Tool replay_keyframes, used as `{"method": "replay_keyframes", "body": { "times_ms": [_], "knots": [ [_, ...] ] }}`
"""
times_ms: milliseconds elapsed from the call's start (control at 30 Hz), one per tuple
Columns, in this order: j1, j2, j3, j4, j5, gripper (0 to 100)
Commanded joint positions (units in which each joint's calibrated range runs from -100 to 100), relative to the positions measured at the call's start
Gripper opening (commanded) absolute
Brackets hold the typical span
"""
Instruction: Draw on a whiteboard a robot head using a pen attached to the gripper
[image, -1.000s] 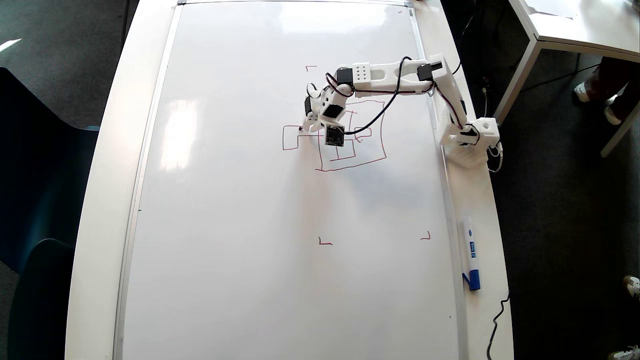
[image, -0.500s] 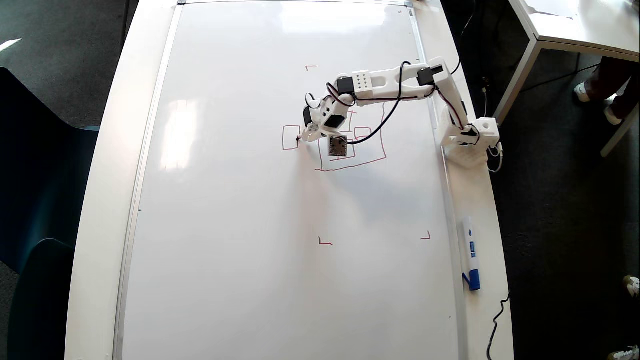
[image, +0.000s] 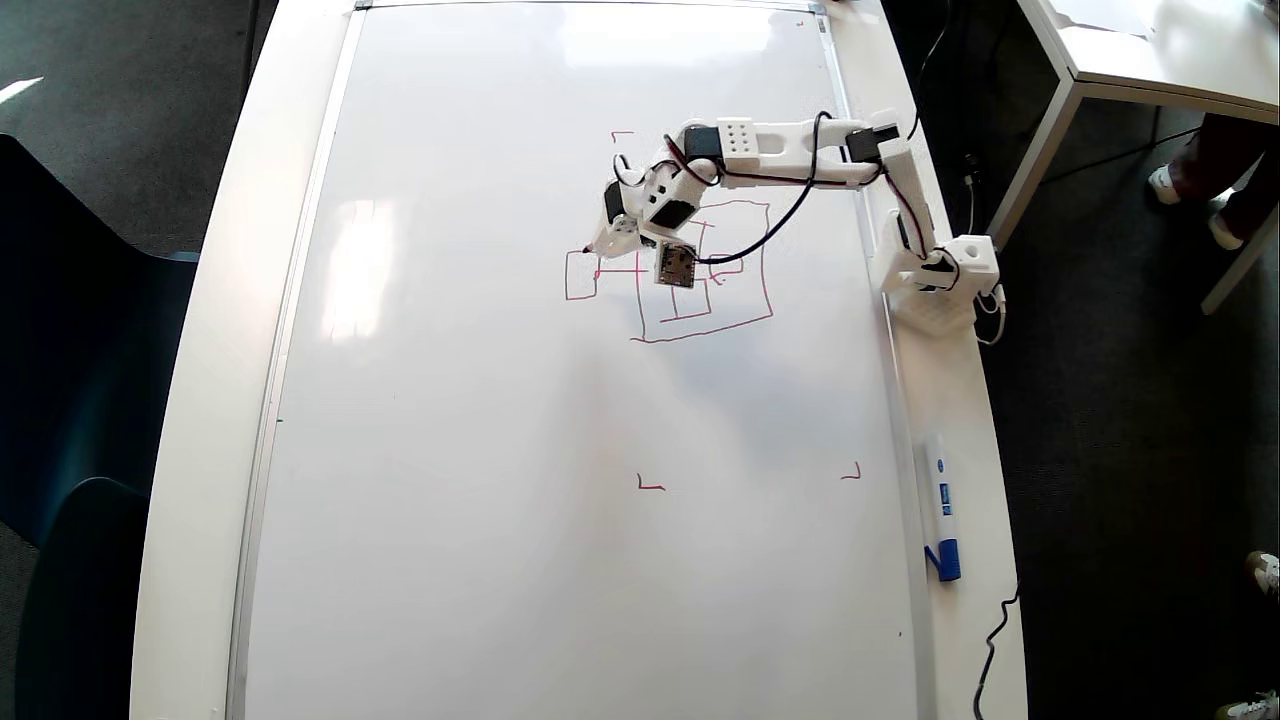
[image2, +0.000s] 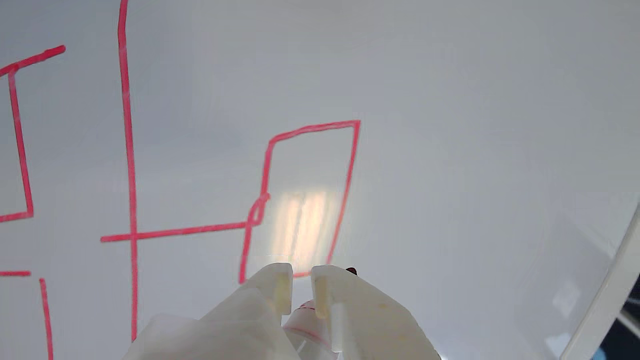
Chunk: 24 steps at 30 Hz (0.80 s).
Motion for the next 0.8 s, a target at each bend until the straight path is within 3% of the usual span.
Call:
{"method": "replay_keyframes", "body": {
  "times_ms": [0, 333, 767],
  "knots": [
    [0.2, -11.1, 4.9, 1.0, 0.1, 1],
    [0.2, -31.3, 18.4, 6.3, 0.1, 1],
    [0.1, -53.2, 23.6, 23.6, 0.3, 1]
  ]
}}
